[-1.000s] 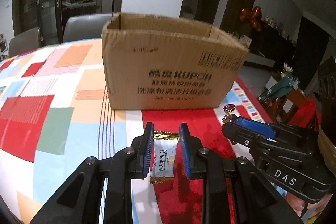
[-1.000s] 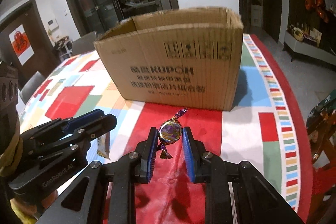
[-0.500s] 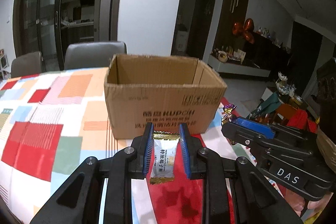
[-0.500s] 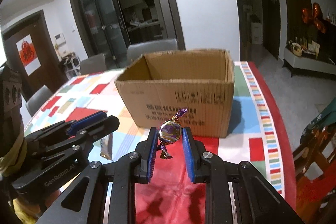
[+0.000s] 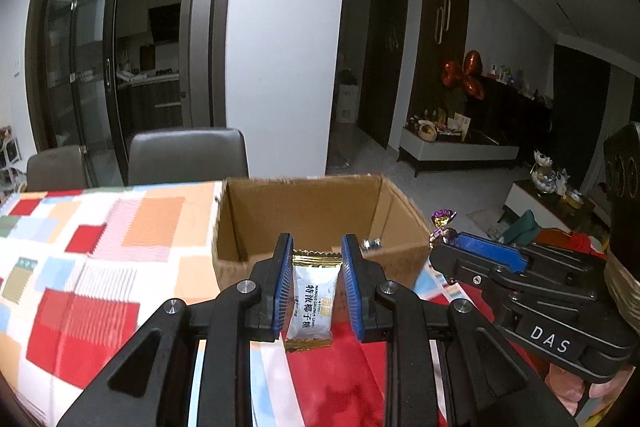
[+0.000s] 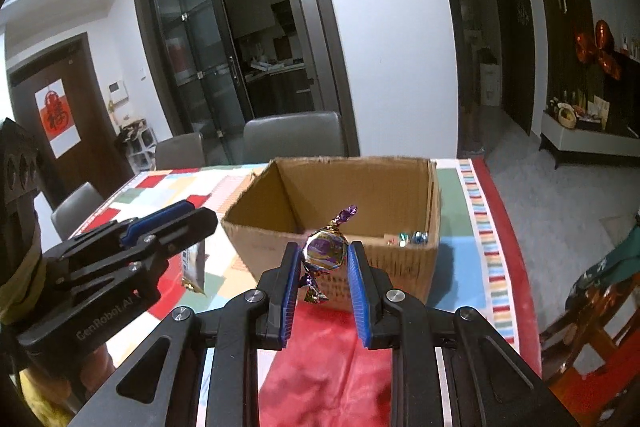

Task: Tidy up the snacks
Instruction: 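Carry the biscuit bar and purple candy over the box with both tools, then open both tools to release the bar and candy into the box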

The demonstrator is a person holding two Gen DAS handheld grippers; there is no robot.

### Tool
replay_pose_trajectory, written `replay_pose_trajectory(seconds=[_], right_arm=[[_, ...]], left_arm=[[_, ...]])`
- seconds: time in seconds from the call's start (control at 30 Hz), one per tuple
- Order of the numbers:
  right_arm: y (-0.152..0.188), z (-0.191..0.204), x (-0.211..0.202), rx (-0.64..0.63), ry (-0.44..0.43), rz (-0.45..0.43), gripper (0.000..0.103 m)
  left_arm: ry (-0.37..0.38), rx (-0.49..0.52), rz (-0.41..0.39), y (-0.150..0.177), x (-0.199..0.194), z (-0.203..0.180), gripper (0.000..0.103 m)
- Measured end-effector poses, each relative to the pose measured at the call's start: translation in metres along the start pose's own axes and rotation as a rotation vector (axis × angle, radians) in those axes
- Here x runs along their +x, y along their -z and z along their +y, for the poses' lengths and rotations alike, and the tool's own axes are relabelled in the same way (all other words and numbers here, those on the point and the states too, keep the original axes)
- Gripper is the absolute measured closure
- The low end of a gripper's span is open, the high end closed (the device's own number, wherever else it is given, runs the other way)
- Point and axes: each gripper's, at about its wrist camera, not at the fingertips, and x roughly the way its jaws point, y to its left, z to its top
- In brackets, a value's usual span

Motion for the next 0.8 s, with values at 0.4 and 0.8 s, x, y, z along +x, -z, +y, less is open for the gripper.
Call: replay_pose_trajectory(seconds=[0.4, 0.8], right_arm=[[-0.039, -0.01, 0.03, -0.018, 0.013, 0.006, 0.078], [-0.068, -0.019, 0.066, -0.014, 0.055, 0.092, 0.077]], left_arm=[[-0.023, 0.044, -0.002, -0.041, 0.038, 0.006, 0.078], [-0.065, 0.049, 0.085, -0.068, 0.092, 0.011, 0.073]])
